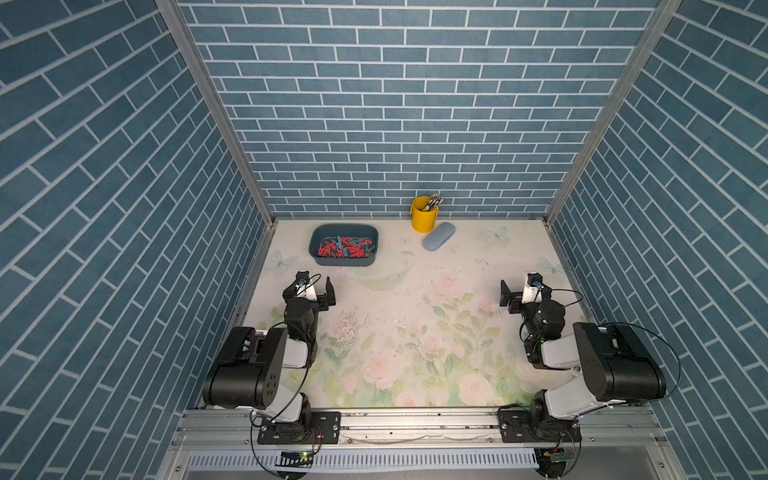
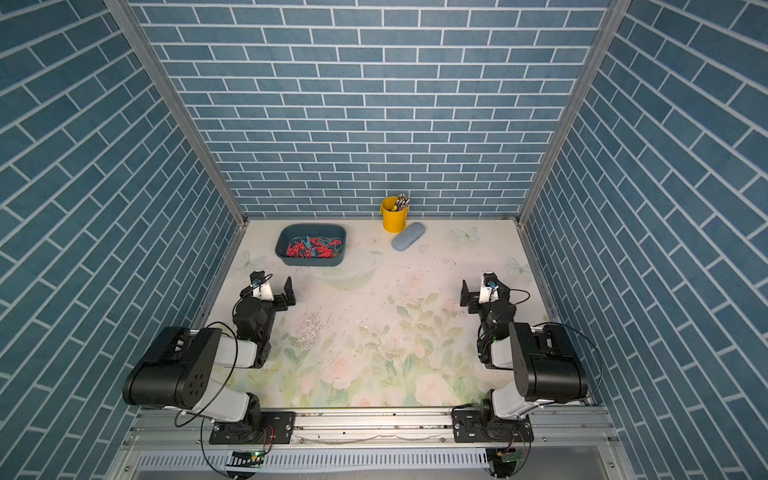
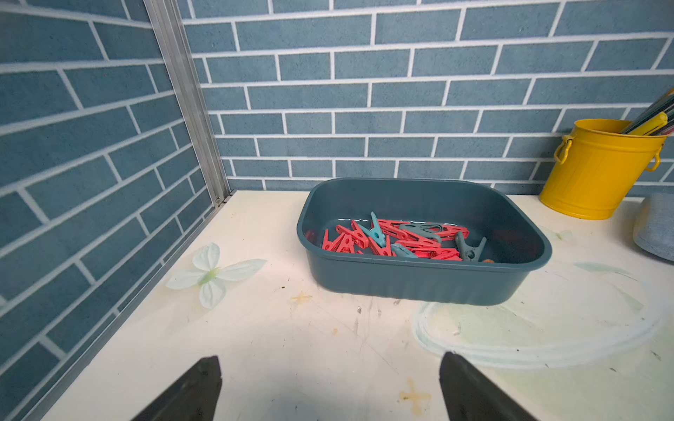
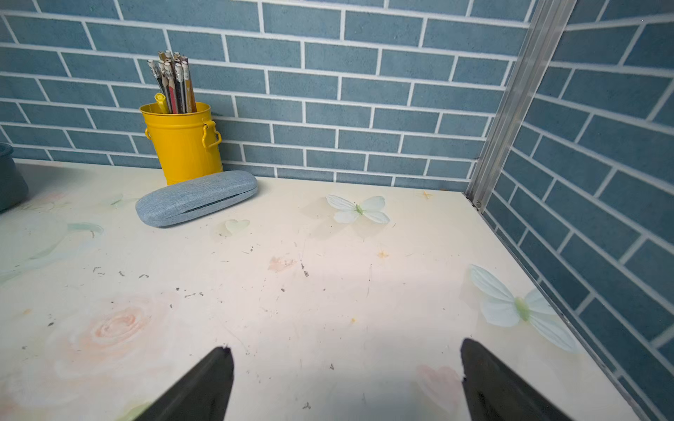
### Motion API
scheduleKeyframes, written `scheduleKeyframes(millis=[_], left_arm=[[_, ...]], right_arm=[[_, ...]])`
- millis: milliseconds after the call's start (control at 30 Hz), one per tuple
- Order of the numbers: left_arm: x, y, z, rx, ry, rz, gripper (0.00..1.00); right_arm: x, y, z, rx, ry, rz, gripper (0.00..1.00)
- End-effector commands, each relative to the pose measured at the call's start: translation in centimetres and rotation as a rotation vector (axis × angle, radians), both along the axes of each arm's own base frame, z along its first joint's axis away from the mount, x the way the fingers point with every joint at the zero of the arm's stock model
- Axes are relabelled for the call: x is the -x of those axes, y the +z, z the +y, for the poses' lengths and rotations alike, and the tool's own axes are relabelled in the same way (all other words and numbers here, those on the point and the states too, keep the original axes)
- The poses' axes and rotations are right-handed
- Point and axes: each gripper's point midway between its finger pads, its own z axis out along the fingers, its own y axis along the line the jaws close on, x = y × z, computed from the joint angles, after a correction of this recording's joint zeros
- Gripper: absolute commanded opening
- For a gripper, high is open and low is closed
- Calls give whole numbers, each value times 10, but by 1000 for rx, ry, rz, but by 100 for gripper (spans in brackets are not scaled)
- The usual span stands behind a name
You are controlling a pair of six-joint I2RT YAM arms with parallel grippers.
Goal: Take the clothespins out of the storage box
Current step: Move the storage box to the center of the board.
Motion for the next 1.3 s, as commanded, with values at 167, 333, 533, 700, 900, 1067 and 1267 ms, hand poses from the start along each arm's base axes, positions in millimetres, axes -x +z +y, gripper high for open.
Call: scheduleKeyframes(millis=[167, 333, 533, 700, 900, 1067, 1267], left_arm=[[-3, 7, 4, -1, 15, -22, 99], [-2, 7, 4, -1, 15, -20, 100], [-3, 6, 4, -1, 14, -19, 100], [-3, 6, 4, 0, 14, -18, 99], [-10, 12, 8, 3, 36, 17, 100], [-31, 53, 27, 65, 171, 92, 100], [-37, 113, 29, 307, 241, 94, 100]], right_arm=[[-4, 5, 1, 5, 8, -14, 99], [-4, 4, 1, 5, 9, -13, 99], [-4, 5, 1, 5, 8, -15, 99], [-4, 4, 1, 5, 8, -13, 99], [1, 11, -4, -4, -26, -41, 99], [14, 38, -28, -33, -164, -83, 99], [7, 66, -44, -301, -298, 25, 99]])
